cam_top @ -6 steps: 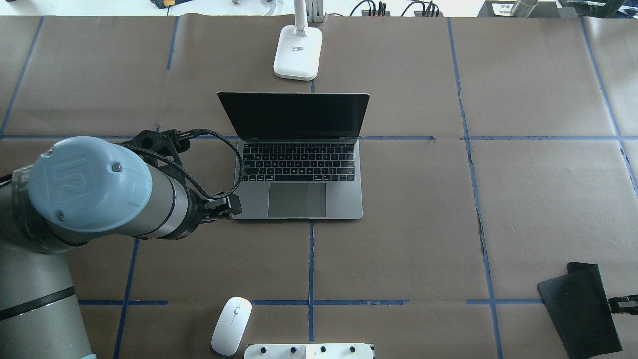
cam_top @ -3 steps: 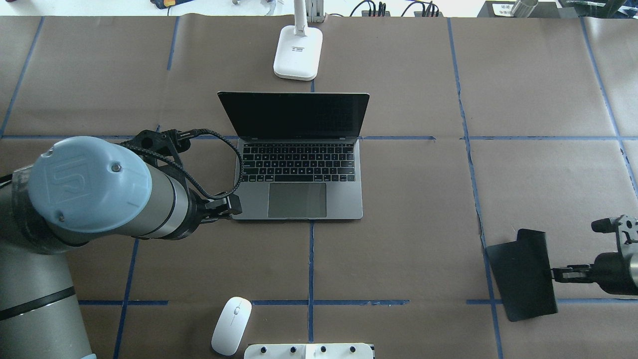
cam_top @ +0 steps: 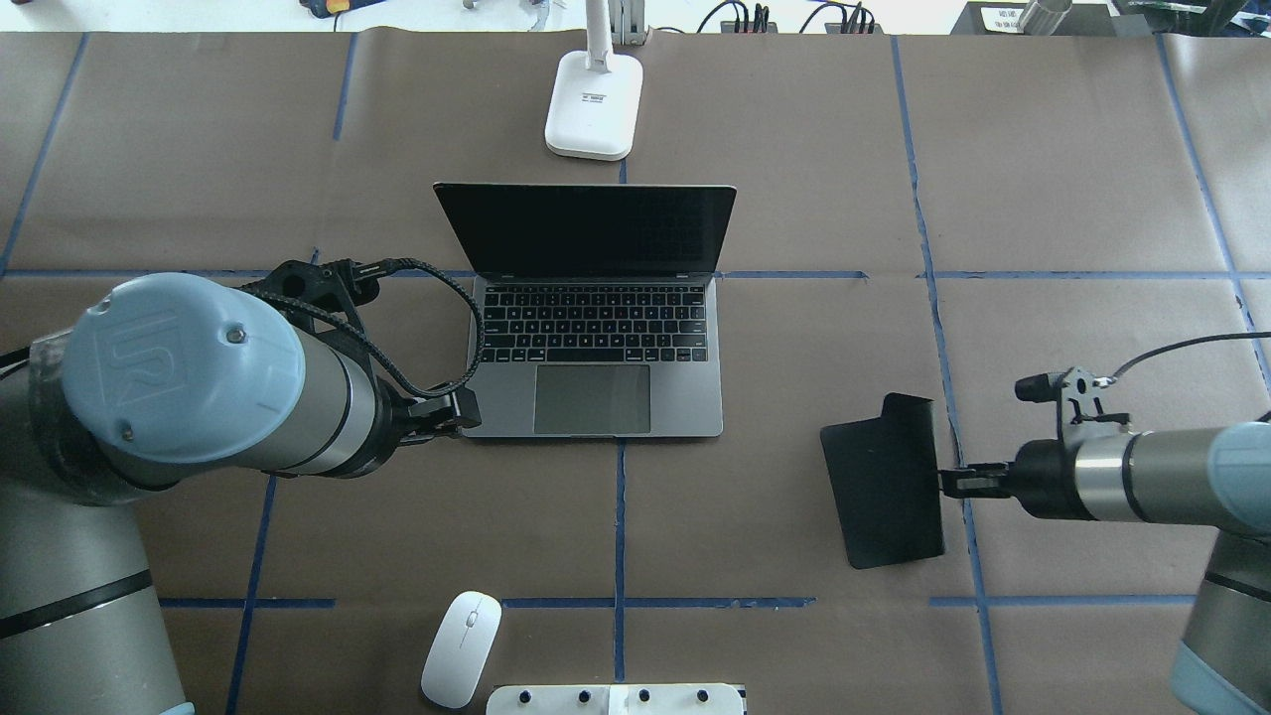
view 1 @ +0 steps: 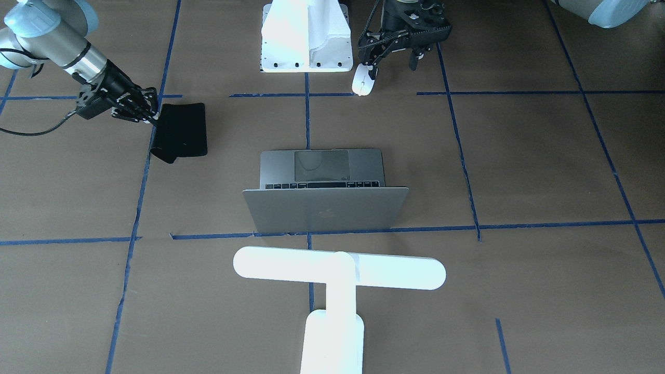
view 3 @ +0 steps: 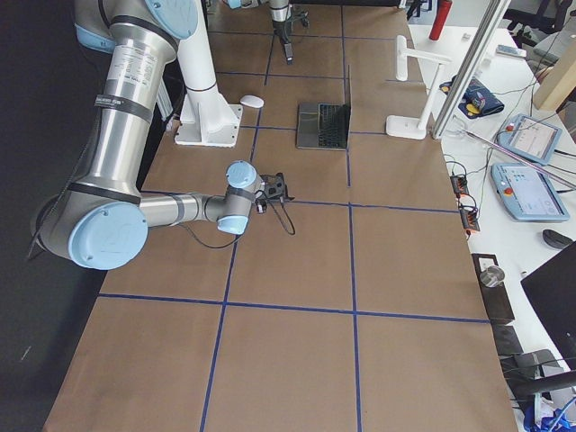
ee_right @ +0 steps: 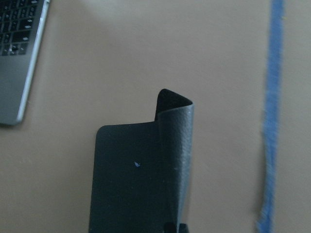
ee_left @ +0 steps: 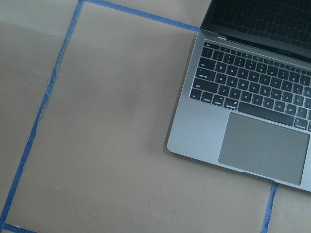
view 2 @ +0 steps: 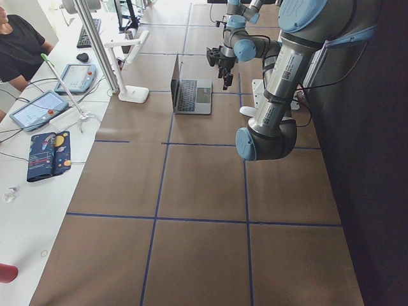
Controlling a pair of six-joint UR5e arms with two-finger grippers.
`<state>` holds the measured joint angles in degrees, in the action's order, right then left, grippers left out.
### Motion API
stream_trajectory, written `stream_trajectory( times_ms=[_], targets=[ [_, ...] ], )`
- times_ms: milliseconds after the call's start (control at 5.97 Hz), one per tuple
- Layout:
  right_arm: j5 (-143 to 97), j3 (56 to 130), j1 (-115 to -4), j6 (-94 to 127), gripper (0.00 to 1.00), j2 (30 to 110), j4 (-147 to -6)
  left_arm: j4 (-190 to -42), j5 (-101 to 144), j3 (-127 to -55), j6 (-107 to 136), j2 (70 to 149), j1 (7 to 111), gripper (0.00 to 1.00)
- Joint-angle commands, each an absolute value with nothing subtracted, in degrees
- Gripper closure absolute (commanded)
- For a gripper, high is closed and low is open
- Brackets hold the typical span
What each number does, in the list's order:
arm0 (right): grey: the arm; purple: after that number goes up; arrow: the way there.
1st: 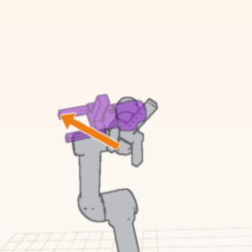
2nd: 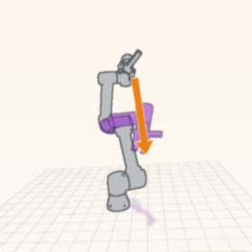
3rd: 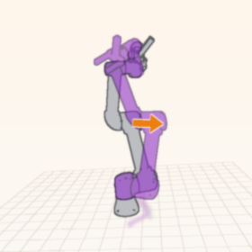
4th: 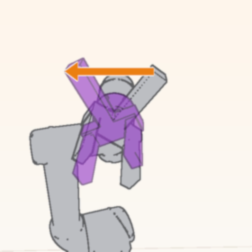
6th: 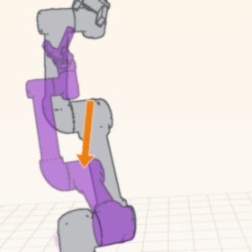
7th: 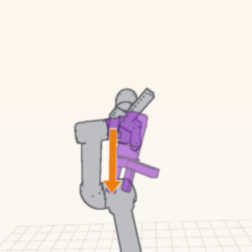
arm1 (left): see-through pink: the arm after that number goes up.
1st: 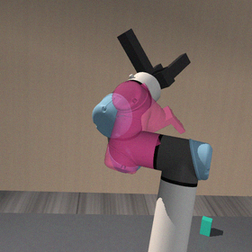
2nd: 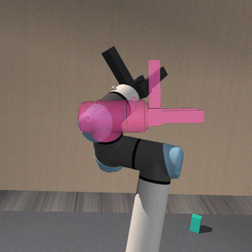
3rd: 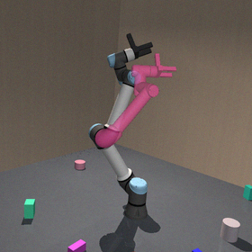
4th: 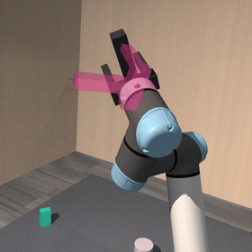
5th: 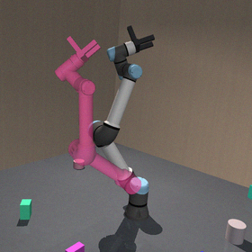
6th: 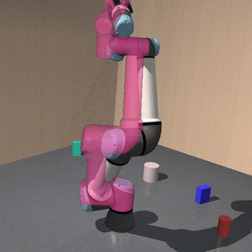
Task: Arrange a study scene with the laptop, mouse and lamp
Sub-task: 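Drag the black mouse pad with the right gripper beside the laptop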
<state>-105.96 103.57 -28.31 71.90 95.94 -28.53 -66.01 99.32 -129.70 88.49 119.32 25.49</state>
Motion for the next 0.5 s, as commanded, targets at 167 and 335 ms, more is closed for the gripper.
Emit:
stream_trajectory(
  times_ms=[167,335],
  targets=[
    [-105.29,100.48,-33.03,71.81,1.0,79.67,-46.37,-66.53,99.23,-129.64,88.51,119.27,25.58,0.0],
    [-105.38,97.15,-34.0,71.81,1.0,76.93,-46.49,-66.53,99.32,-129.64,88.59,119.27,25.58,0.0]
  ],
)
